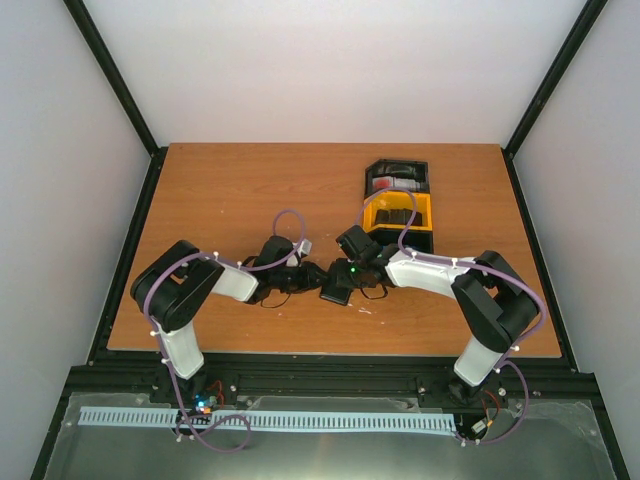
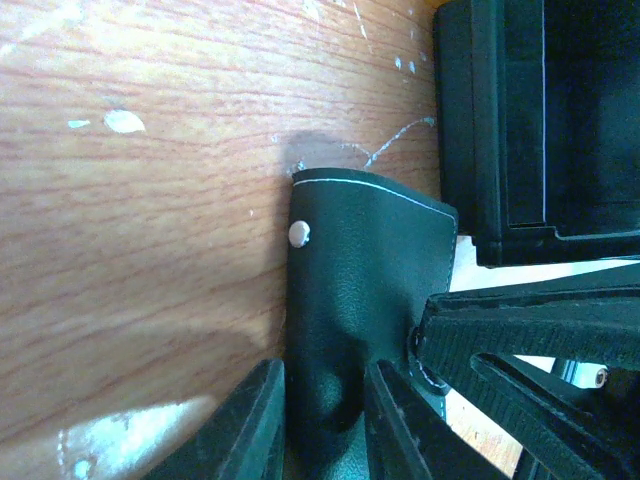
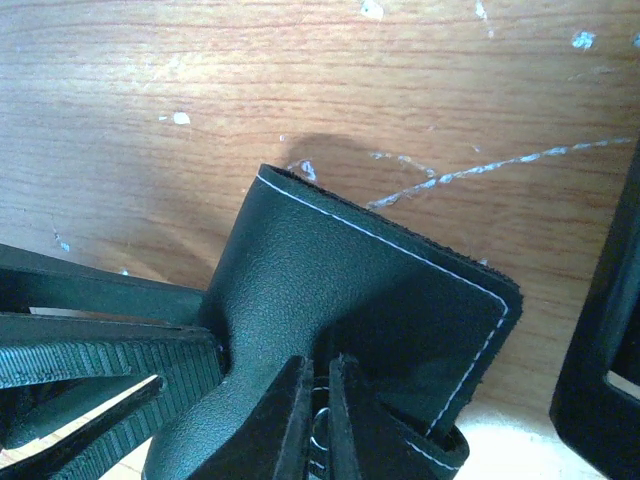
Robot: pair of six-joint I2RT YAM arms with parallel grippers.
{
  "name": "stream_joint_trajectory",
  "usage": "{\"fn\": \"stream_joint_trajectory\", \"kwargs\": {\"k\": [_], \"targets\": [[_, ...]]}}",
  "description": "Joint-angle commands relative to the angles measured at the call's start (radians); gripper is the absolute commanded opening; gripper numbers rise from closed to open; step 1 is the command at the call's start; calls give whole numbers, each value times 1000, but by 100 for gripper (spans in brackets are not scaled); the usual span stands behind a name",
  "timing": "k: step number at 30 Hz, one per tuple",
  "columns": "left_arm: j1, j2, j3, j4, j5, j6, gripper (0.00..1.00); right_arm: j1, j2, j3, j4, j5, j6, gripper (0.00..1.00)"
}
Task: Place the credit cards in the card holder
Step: Close the card holder at the center of the board.
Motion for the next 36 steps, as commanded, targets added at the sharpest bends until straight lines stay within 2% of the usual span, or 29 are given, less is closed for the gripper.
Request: {"fn": "stream_joint_trajectory", "kwargs": {"k": [1,24,36], "targets": [[-10,123,-71,-349,-94,24,25,5,-5,4,-58,-31,-11,6],[-11,126,-69,-349,-93,23,25,11,-46,-30,-46,-37,-19,7],[-12,124,-69,-349,-92,25,25,25,-117,-14,-63,38,-38,14]]}}
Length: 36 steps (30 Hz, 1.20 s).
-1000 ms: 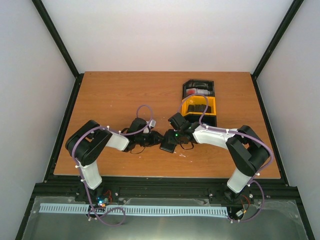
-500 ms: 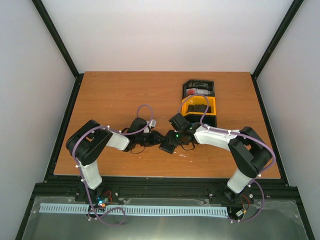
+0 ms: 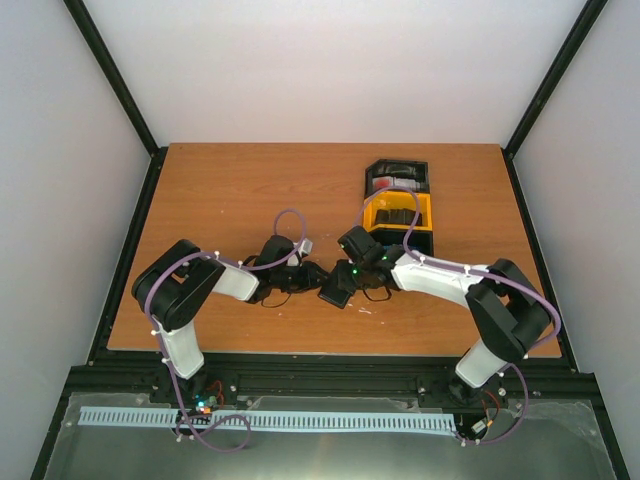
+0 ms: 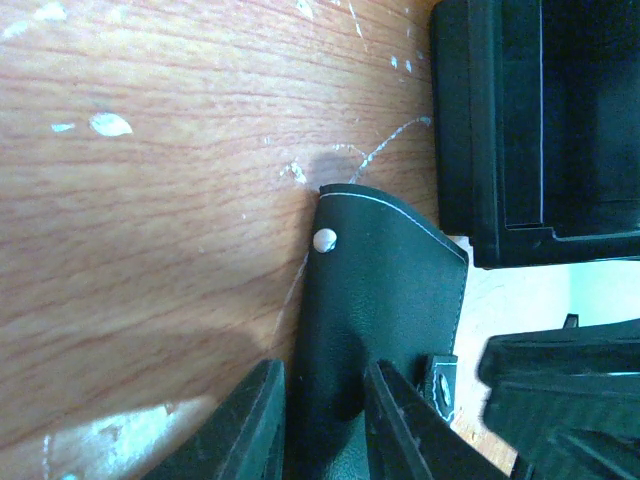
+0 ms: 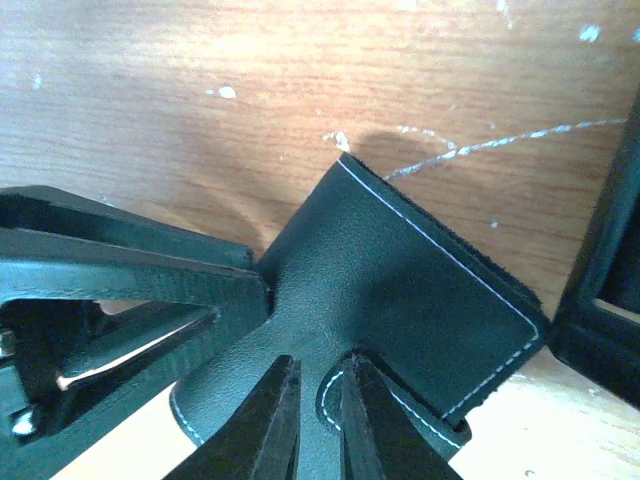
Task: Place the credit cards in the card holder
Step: Close the card holder at the center of the board.
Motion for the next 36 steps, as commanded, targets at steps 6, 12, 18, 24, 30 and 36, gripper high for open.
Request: {"fn": "stream_joint_trajectory", "kwargs": {"k": [6,12,18,24,30,36], "targets": [[-11,119,-77,-346,-102,24,25,8,-40,-1,-36,28,-13,13],[-12,119,-79,-346,-102,23,25,7,-16,-2,-36,11,-7,10],[-11,121,-74,-347,-101,25,25,7,6,-1,-37,1,-4,12],[-12,120,-74,-349,-99,26,25,8,25,5,-45,7,-5,13],[-11,124,-72,-347,-98,27,25,8,28,3,-42,-6,-4,13],[-11,123,-72,-346,-97,25,25,8,21,-2,-27,-34,2,13]]}}
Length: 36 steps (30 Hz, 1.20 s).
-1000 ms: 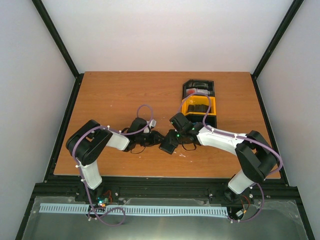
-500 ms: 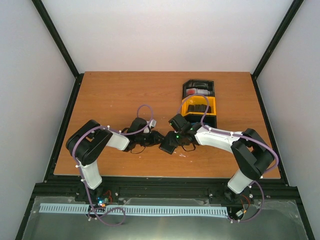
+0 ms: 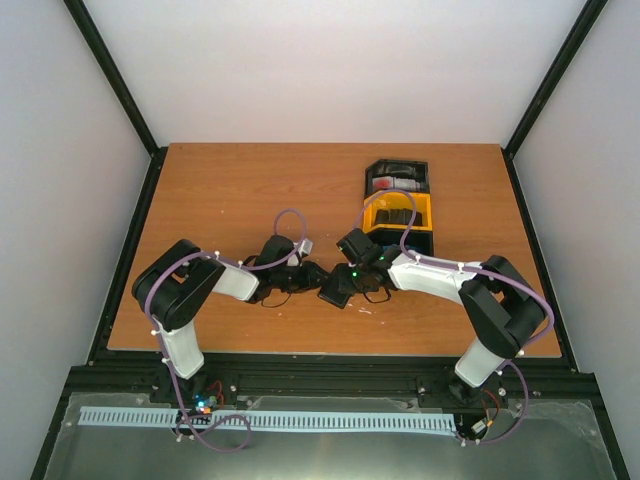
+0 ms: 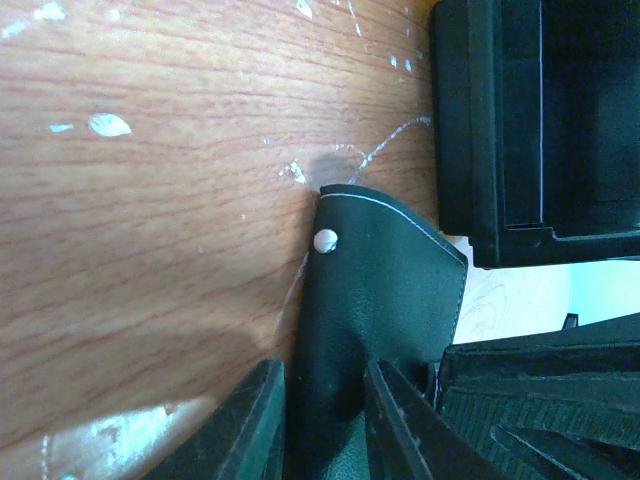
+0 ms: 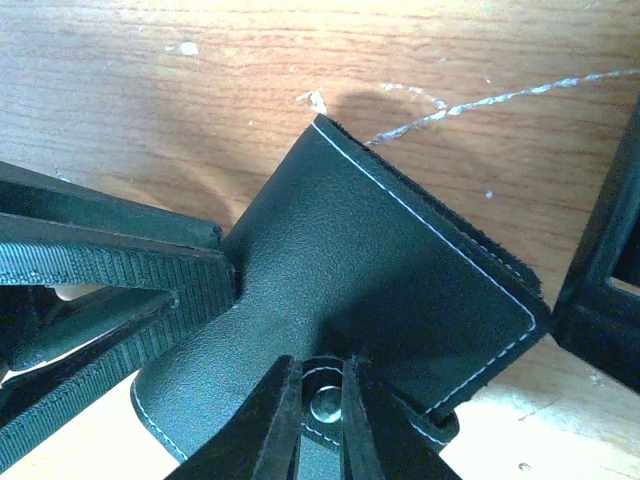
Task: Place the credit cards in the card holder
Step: Close the card holder at the center of the board.
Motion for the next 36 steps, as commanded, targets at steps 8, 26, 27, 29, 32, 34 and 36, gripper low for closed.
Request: {"fn": "stream_joint_trajectory", "kwargs": {"k": [8,26,27,29,32,34,36], "targets": [[-12,121,-77,-344,-99,26,25,9,2,-6,6,-19,4,13],[-12,123,-75,-344,-99,25,25,15,-17,4,-46,31,2,12],[-12,123,-74,-346,-97,24,25,15,-14,5,-43,30,2,12],[-12,124,-72,-347,-97,25,25,15,-2,4,-39,23,3,12],[-11,123,-71,-350,-98,26,25,15,11,1,-29,24,5,12],[-12,122,-69,-353,-100,27,25,15,10,-7,-10,23,5,12],[-11,121,-68,-357,-102,28,25,15,15,-5,-5,20,2,12]]}}
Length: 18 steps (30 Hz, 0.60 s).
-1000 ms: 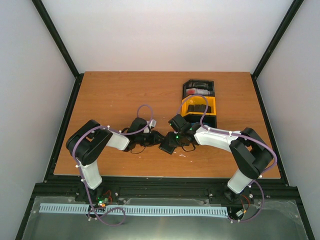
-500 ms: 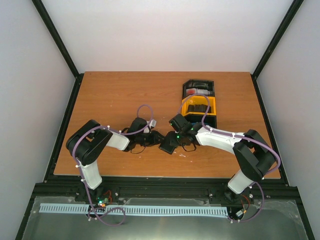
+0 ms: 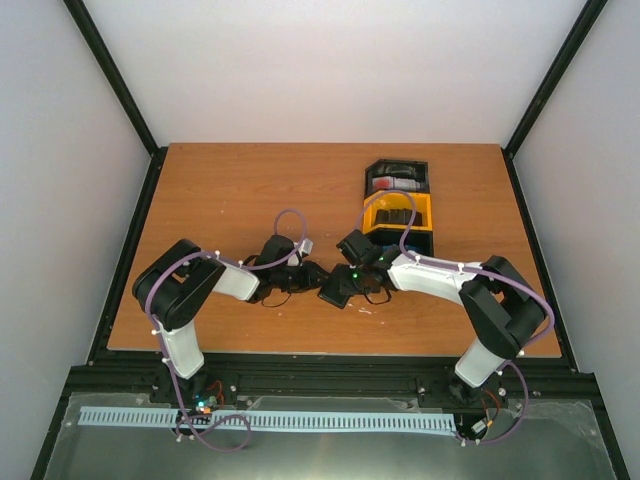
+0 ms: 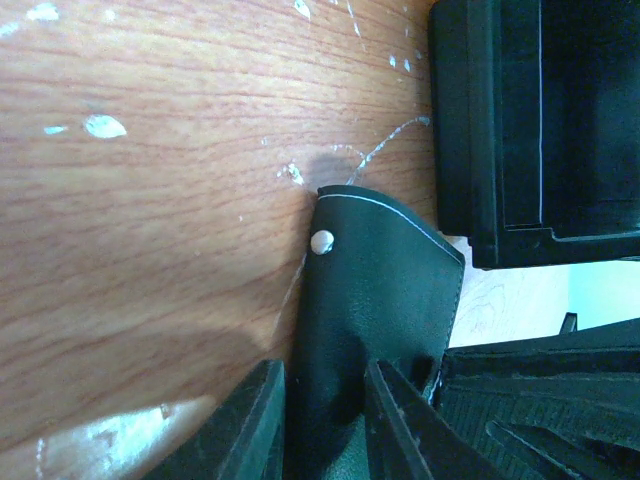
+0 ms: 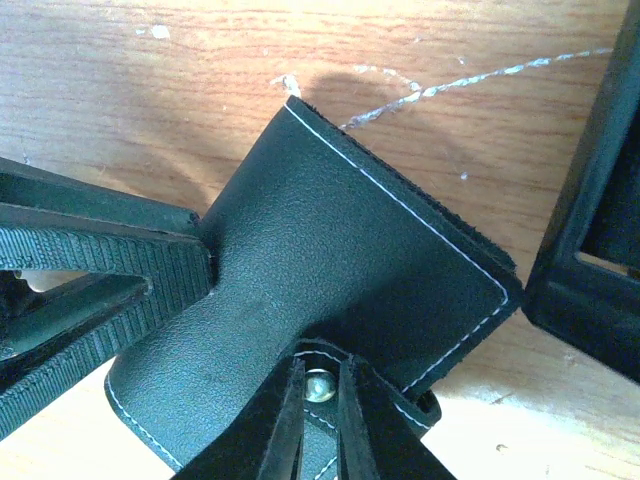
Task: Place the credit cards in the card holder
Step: Close the card holder at the center of the board.
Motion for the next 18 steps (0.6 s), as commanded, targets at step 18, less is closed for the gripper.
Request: {"fn": "stream_joint_trajectory", "kwargs": {"k": [18], "targets": [[-11,121,-71,-351,-100,32,25,9,39,-7,55,-48,-9,10]]}}
